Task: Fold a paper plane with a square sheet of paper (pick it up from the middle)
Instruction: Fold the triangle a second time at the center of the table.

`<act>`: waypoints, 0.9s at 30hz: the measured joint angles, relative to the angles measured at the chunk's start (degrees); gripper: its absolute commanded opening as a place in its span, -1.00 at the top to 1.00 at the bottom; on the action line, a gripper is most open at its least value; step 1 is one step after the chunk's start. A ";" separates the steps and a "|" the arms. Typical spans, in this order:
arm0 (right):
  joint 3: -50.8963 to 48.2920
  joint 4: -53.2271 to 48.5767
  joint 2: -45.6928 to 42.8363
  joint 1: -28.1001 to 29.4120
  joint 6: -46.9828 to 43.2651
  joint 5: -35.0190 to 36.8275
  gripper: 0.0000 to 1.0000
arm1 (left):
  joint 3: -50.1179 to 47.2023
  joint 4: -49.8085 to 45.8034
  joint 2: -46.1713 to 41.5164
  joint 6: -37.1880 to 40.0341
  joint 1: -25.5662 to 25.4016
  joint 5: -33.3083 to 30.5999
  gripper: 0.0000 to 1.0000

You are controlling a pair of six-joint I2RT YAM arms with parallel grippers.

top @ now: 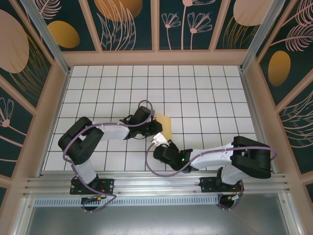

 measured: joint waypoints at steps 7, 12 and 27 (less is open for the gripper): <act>-0.48 0.09 -4.68 -2.25 3.02 -3.39 1.00 | 0.28 -4.57 -6.43 1.88 0.11 -5.55 -0.19; -1.86 1.05 -7.78 -4.81 6.64 -9.51 1.00 | -4.52 -4.96 -19.21 0.87 0.11 -13.00 0.06; -7.89 -0.28 -16.98 -24.13 26.88 -30.40 1.00 | -14.82 -2.47 -25.42 -2.78 0.28 -10.54 0.50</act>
